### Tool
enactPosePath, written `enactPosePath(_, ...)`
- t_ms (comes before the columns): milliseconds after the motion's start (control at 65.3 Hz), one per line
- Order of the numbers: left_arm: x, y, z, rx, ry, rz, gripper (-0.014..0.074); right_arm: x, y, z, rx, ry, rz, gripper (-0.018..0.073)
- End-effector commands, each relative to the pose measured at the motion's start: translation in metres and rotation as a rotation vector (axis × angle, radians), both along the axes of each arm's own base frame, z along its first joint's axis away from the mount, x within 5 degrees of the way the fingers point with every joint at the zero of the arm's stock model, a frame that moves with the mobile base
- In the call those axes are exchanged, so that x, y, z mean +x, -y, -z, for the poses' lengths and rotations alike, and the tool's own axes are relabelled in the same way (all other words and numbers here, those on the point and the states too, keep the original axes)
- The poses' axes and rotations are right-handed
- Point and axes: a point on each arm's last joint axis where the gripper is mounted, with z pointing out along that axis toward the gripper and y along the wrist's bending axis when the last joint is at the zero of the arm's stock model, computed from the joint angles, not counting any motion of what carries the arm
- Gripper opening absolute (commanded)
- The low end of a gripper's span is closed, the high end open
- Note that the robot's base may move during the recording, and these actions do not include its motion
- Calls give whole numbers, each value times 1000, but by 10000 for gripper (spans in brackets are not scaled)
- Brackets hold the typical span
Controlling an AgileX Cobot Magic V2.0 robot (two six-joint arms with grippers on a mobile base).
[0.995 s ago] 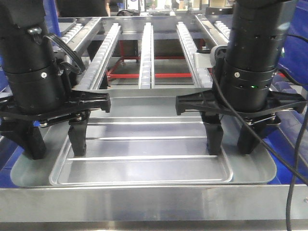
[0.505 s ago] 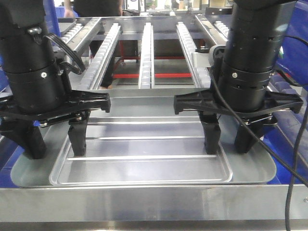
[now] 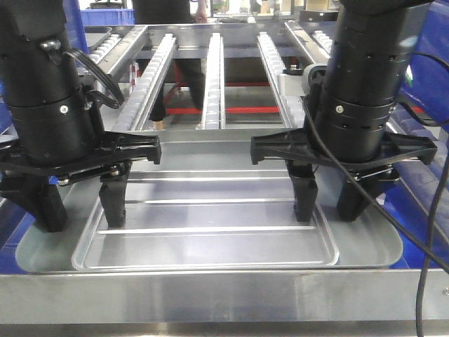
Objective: Grab silver tray and place in blue box
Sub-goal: 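Close both grippers on the tray's side rims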
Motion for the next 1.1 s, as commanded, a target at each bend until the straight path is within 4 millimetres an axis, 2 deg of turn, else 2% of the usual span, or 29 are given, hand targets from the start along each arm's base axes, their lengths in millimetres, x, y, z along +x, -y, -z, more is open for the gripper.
enactPosePath(0,1,3,-20,-38,62,2,295,6,-1,-21,35,101,-17,414)
enactPosePath(536,1,3,-20,-38,62,2,294,6,-1,-20,30,94,-16,407)
enactPosePath(643,1,3,-20,-38,62,2,252,5,-1,-20,26,88,-16,316)
enactPosePath(750,1,3,-20,-38,62,2,118,5,-1,-20,26,88,-15,153)
enactPosePath(842,1,3,-20,-38,62,2,15,5,-1,-20,25,87,-15,60)
enactPosePath(888,1,3,-20,-38,62,2,-20,5,-1,-20,25,87,-15,60)
enactPosePath(1087,1,3,-20,-38,62,2,-15,5,0,-20,24,85,-15,58)
